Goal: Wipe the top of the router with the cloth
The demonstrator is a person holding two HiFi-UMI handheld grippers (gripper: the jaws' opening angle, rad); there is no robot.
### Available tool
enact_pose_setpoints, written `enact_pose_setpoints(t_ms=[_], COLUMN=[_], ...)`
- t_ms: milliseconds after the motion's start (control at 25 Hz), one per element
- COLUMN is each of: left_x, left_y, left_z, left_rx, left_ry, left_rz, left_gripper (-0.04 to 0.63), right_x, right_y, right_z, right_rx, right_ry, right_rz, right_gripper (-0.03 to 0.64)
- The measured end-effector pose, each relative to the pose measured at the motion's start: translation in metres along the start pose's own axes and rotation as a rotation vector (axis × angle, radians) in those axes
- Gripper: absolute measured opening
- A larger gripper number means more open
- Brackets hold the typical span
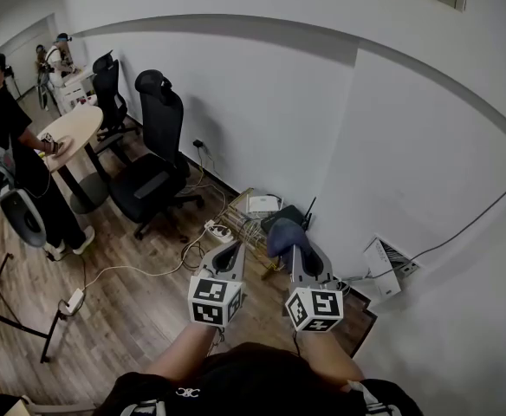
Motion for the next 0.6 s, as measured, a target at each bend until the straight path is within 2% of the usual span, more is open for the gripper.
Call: enact_pose_setpoints(t_ms=[280, 600], left_x=[0.021, 0.038], left_y=[0.0, 0.004], left_z=[-0.005, -0.009], left_rx=[-0.017, -0.031], left_ry=[-0.002, -0.005], left_rz=[-0.011, 0.006], left_gripper=[-0.006, -0.006], right_x=[0.011, 0.021], right_y=[0.002, 0.005], right_z=[-0.023, -0.027], right_rx=[-0.002, -0.035], right_ry=[-0.004, -0.047], right_rz=[0.012, 0.028], right_gripper=[0.012, 0.012])
Point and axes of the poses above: the fingertips, and each gripper's own axes: x forward along the fingers, z to its left, y out of its underside, the point moved 9 cm from there along -x, backward along the fingers, and after that the axes turned 2 degrees about z, right-handed, at the moved point
